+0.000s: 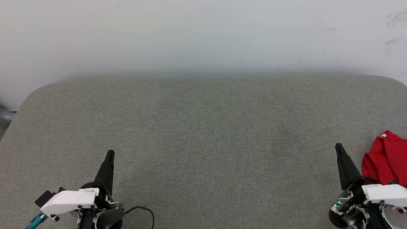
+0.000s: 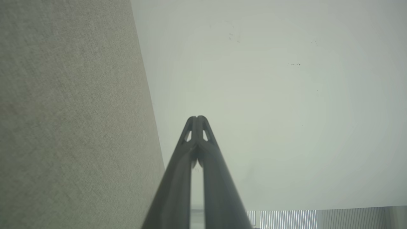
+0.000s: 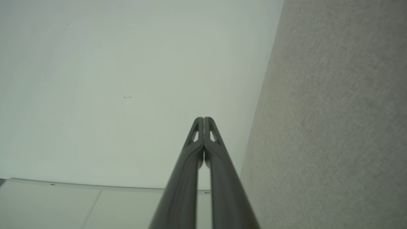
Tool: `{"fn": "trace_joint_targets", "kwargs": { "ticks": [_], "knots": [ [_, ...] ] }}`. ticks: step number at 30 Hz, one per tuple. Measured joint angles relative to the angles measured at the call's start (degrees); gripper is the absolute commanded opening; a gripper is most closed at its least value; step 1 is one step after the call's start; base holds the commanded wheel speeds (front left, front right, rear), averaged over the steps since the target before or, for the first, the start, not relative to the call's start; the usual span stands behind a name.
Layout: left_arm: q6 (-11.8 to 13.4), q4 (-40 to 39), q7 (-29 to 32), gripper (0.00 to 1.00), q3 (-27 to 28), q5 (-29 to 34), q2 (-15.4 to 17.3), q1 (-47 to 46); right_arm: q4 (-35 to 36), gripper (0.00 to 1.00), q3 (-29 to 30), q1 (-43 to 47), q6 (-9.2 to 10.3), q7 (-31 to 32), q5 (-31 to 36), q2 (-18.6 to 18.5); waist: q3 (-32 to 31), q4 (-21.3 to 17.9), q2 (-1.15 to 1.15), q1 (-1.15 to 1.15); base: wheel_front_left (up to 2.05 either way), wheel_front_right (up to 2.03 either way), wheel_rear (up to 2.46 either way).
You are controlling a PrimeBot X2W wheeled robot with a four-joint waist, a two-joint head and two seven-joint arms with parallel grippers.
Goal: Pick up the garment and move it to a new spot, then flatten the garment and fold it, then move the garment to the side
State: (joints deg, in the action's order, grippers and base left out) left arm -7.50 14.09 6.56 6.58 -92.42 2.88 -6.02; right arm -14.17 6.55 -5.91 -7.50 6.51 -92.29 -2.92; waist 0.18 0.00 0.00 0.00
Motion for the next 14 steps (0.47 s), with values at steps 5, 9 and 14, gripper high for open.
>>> {"fn": "trace_joint_targets", "kwargs": {
  "ticks": [5, 9, 14],
  "knots": [
    [0.0, 0.0, 0.0, 0.0, 0.0, 0.0, 0.0, 0.0, 0.0, 0.0, 0.0, 0.0, 0.0, 0.0, 0.0, 0.0, 0.0, 0.0, 0.0, 0.0, 0.0, 0.0, 0.0],
    [0.0, 0.0, 0.0, 0.0, 0.0, 0.0, 0.0, 0.0, 0.0, 0.0, 0.0, 0.0, 0.0, 0.0, 0.0, 0.0, 0.0, 0.0, 0.0, 0.0, 0.0, 0.0, 0.0],
    [0.0, 0.0, 0.0, 0.0, 0.0, 0.0, 0.0, 0.0, 0.0, 0.0, 0.0, 0.0, 0.0, 0.0, 0.0, 0.0, 0.0, 0.0, 0.0, 0.0, 0.0, 0.0, 0.0]
  ]
}}
